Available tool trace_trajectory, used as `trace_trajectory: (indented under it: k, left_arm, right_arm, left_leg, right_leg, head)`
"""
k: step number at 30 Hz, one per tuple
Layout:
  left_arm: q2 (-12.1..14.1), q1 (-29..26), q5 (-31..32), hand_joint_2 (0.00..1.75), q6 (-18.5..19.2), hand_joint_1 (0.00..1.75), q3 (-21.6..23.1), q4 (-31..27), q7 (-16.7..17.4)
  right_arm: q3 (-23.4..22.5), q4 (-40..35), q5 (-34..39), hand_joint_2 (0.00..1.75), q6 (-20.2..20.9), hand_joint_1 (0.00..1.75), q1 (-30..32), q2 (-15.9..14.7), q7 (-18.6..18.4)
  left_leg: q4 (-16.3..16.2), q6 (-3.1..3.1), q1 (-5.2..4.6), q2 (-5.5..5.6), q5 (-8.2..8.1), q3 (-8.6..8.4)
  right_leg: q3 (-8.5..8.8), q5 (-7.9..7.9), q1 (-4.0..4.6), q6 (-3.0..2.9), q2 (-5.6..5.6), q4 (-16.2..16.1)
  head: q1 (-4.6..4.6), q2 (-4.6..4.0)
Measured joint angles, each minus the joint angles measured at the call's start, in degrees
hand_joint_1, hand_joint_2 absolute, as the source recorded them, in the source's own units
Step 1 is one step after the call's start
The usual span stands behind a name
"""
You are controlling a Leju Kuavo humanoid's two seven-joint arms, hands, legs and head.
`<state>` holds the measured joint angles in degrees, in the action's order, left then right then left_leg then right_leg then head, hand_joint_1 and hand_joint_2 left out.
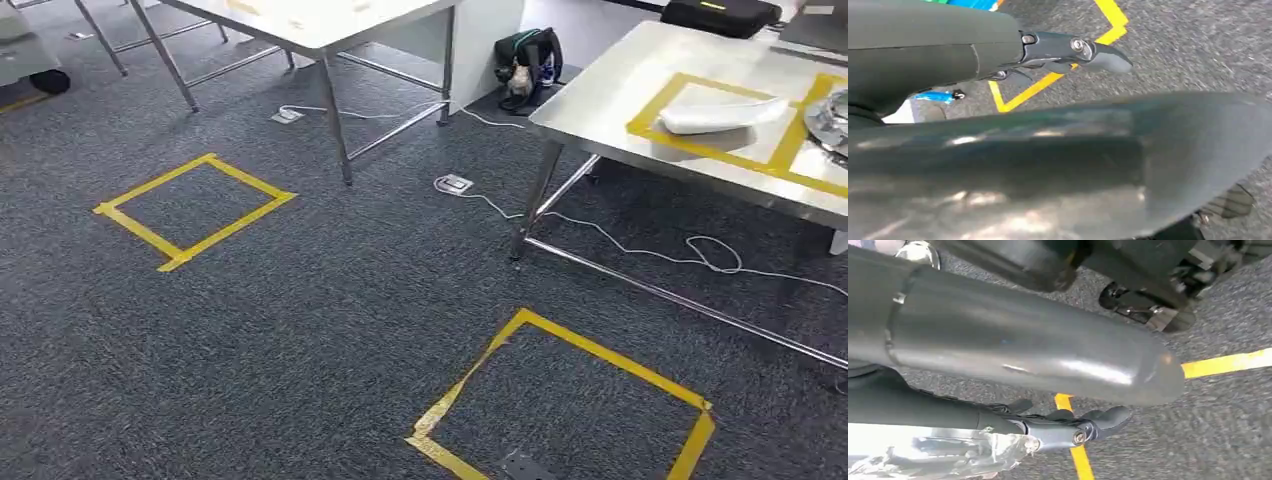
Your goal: Take the parts from the cabinet and place them on the table.
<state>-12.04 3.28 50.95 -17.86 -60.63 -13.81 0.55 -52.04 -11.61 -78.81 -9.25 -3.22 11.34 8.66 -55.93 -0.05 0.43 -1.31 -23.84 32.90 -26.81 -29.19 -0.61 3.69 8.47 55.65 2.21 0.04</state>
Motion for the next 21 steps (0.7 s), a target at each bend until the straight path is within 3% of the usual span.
trace_trajectory:
  k: [1,2,3,4,5,6,7,8,9,10,11,12,14,15,16,17,18,19,20,21]
  left_arm:
    - [0.00,-0.10,0.04,0.00,0.02,0.00,0.00,0.00,0.02]
    - [0.07,-0.01,0.04,0.00,0.00,0.00,-0.02,0.00,0.11]
    - [0.04,0.16,0.07,0.00,0.02,0.00,0.00,0.00,0.11]
    - [0.00,0.23,0.07,0.00,0.02,0.00,0.00,0.00,0.11]
    - [0.02,0.22,0.07,0.00,0.04,0.00,0.00,0.00,0.11]
    - [0.04,0.15,0.07,0.00,0.04,0.00,0.00,0.00,0.11]
    - [0.07,0.09,0.07,0.00,0.04,0.00,0.00,0.00,0.13]
    - [0.07,0.07,0.07,0.00,0.04,0.00,0.00,0.00,0.15]
    - [0.04,0.09,0.07,0.00,0.04,0.00,0.00,0.00,0.15]
    - [0.02,0.11,0.09,0.00,0.07,0.00,0.00,0.00,0.15]
    - [0.02,0.26,0.13,0.00,0.07,0.00,0.00,0.00,0.15]
    - [0.07,0.28,0.15,0.00,0.07,0.00,0.00,0.00,0.20]
    - [0.07,-0.01,0.17,0.00,0.07,0.00,0.00,0.00,0.28]
    - [0.09,-0.14,0.20,0.00,0.07,0.00,-0.02,0.00,0.33]
    - [0.09,-0.22,0.22,0.00,0.04,0.00,0.00,0.00,0.33]
    - [0.09,-0.10,0.24,0.00,0.07,0.00,0.00,0.00,0.39]
    - [0.09,0.21,0.37,0.00,0.07,0.00,0.00,0.00,0.39]
    - [0.09,0.45,0.48,0.00,0.07,0.00,0.00,0.00,0.39]
    - [0.09,0.49,0.48,0.00,0.07,0.00,0.00,0.00,0.39]
    - [0.09,0.41,0.48,0.00,0.09,0.00,0.00,0.00,0.39]
  right_arm:
    - [0.00,-0.04,-0.02,0.00,0.00,0.00,-0.07,0.00,0.00]
    - [0.00,-0.05,-0.02,0.00,0.00,0.00,-0.02,0.00,0.00]
    - [0.00,-0.07,-0.02,0.00,0.02,0.00,0.11,0.00,0.00]
    - [0.00,-0.07,-0.02,0.00,0.06,0.00,0.32,0.00,-0.11]
    - [0.00,-0.07,-0.02,0.00,0.09,0.00,0.52,0.00,-0.18]
    - [0.00,-0.07,-0.02,0.00,0.09,0.00,0.62,0.00,-0.20]
    - [0.00,-0.07,-0.02,0.00,0.09,0.00,0.62,0.00,-0.20]
    - [0.00,-0.07,-0.02,0.00,0.09,0.00,0.56,0.00,-0.20]
    - [0.00,-0.07,-0.02,0.00,0.09,0.00,0.52,0.00,-0.20]
    - [0.00,-0.07,-0.02,0.00,0.09,0.00,0.52,0.00,-0.20]
    - [0.00,-0.07,0.00,0.00,0.11,0.00,0.52,0.00,-0.20]
    - [0.00,-0.07,0.00,0.00,0.15,0.00,0.42,0.00,-0.20]
    - [0.00,-0.11,-0.02,0.00,0.17,0.00,0.29,0.00,-0.22]
    - [-0.02,-0.13,0.00,0.00,0.17,0.00,0.35,0.02,-0.24]
    - [-0.09,-0.15,-0.02,0.00,0.17,0.00,0.31,0.02,-0.24]
    - [-0.09,-0.15,-0.05,0.00,0.17,0.00,0.32,0.02,-0.24]
    - [-0.11,-0.15,-0.07,0.00,0.17,0.00,0.50,0.02,-0.26]
    - [-0.13,-0.15,-0.07,0.00,0.17,0.00,0.69,0.02,-0.35]
    - [-0.15,-0.17,-0.09,0.00,0.17,0.00,0.76,0.00,-0.35]
    - [-0.15,-0.17,-0.09,0.00,0.17,0.00,0.72,0.02,-0.37]
  left_leg:
    - [0.01,0.24,0.12,0.47,0.06,0.00]
    - [0.01,0.66,0.12,0.98,0.14,0.04]
    - [0.01,0.89,0.08,1.66,0.14,0.14]
    - [-0.01,1.00,-0.02,2.65,0.13,0.22]
    - [-0.01,1.06,-0.09,3.54,0.10,0.19]
    - [-0.04,1.06,-0.12,4.49,0.10,0.13]
    - [-0.05,1.06,-0.12,5.38,0.10,0.06]
    - [-0.06,1.04,-0.12,6.41,0.10,-0.06]
    - [-0.07,0.94,-0.09,7.37,0.09,-0.23]
    - [-0.07,0.69,0.00,8.17,0.09,-0.23]
    - [-0.53,0.24,-0.38,8.91,-0.04,0.11]
    - [-0.26,-0.13,-0.04,9.45,0.15,0.37]
    - [0.06,-1.12,0.37,10.81,0.55,0.85]
    - [0.05,-1.49,0.43,11.34,0.71,0.93]
    - [-0.87,-1.52,0.22,7.40,0.06,1.22]
    - [-3.44,-1.78,0.04,4.21,-1.93,2.59]
    - [-7.90,-2.08,0.11,2.79,-4.47,4.86]
    - [-12.75,-2.26,0.16,2.19,-6.68,7.32]
    - [-16.99,-2.42,0.17,1.98,-8.08,9.45]
    - [-18.48,-2.47,0.19,1.95,-8.07,10.19]
  right_leg:
    - [-0.56,-1.20,-0.16,0.31,-3.46,1.34]
    - [-2.13,-3.35,-0.24,0.32,-6.23,4.89]
    - [-4.76,-5.88,-0.19,0.37,-7.66,10.38]
    - [-7.65,-7.88,-0.10,0.32,-8.21,15.94]
    - [-9.86,-8.68,-0.02,0.20,-8.37,19.68]
    - [-10.79,-7.92,0.02,0.09,-8.39,20.22]
    - [-10.32,-5.80,0.03,-0.10,-8.42,18.26]
    - [-8.64,-2.71,0.00,-0.26,-8.71,13.65]
    - [-6.19,0.44,-0.08,-0.47,-9.69,7.81]
    - [-4.11,2.38,-0.35,-0.59,-13.05,2.79]
    - [-3.59,1.53,-0.83,-0.73,-15.60,1.12]
    - [-3.81,1.56,-0.54,-0.74,-14.62,1.44]
    - [-3.29,1.57,-0.05,-1.51,-13.56,1.67]
    - [-3.13,2.00,-0.40,-2.06,-12.60,1.27]
    - [-2.98,2.22,-0.42,-2.37,-11.63,1.00]
    - [-2.94,2.19,-0.33,-2.73,-10.87,0.95]
    - [-2.94,2.12,-0.20,-2.84,-9.78,0.96]
    - [-2.94,2.04,-0.11,-2.95,-8.61,0.96]
    - [-2.97,1.96,-0.06,-3.05,-7.44,0.97]
    - [-2.95,1.88,-0.06,-3.02,-6.57,0.97]
  head:
    - [0.37,-0.02]
    - [0.57,0.00]
    - [0.64,-0.02]
    - [0.83,-0.02]
    - [0.83,-0.02]
    - [0.81,-0.02]
    - [0.85,-0.02]
    - [0.83,-0.02]
    - [0.85,-0.02]
    - [0.88,-0.02]
    - [0.77,-0.02]
    - [0.72,0.00]
    - [0.79,-0.02]
    - [0.72,0.00]
    - [0.77,0.00]
    - [0.24,-0.02]
    - [0.07,-0.02]
    - [0.16,-0.02]
    - [0.13,-0.02]
    - [0.13,-0.02]
